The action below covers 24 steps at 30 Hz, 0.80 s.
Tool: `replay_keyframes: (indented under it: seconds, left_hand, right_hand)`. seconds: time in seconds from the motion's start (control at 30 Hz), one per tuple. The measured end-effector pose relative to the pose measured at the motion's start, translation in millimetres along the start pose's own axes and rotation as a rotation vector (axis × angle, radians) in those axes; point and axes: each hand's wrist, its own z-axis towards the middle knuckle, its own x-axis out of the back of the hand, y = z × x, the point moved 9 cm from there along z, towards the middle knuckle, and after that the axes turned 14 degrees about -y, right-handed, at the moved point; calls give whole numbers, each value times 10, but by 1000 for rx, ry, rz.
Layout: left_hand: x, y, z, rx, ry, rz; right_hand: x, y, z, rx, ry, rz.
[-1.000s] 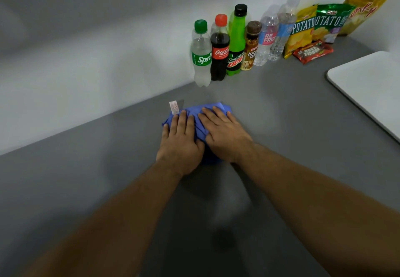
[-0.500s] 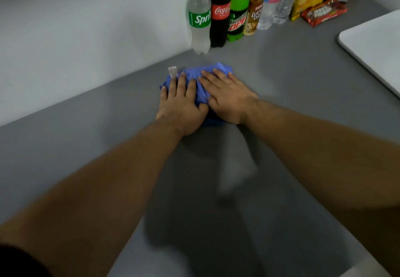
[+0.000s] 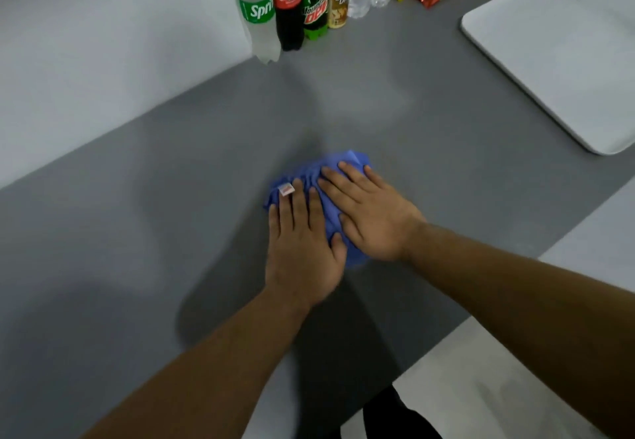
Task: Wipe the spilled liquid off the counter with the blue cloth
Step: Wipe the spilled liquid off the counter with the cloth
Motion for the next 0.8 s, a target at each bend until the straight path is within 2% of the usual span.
replay_keyframes:
  seconds: [0.27, 0.43, 0.57, 0.67, 0.77, 0.8]
  left_hand:
    - [-341, 472, -562, -187, -34, 2]
    - [-306, 559, -710, -421, 1, -69]
    - [23, 709, -602, -559, -10, -47]
    - [330, 780, -341, -572, -166, -157]
    - [418, 859, -39, -531, -526, -456]
    - [442, 900, 65, -516, -568, -485]
  right_hand:
    - [-536, -74, -854, -123, 29, 118]
    - [-690, -111, -1311, -256, 204, 287]
    - [-505, -77, -1536, -187, 424, 286]
    - [-373, 168, -1641, -211, 350, 456]
    - [-393, 511, -1841, -344, 283, 788]
    - [-415, 575, -1902, -384, 252, 816]
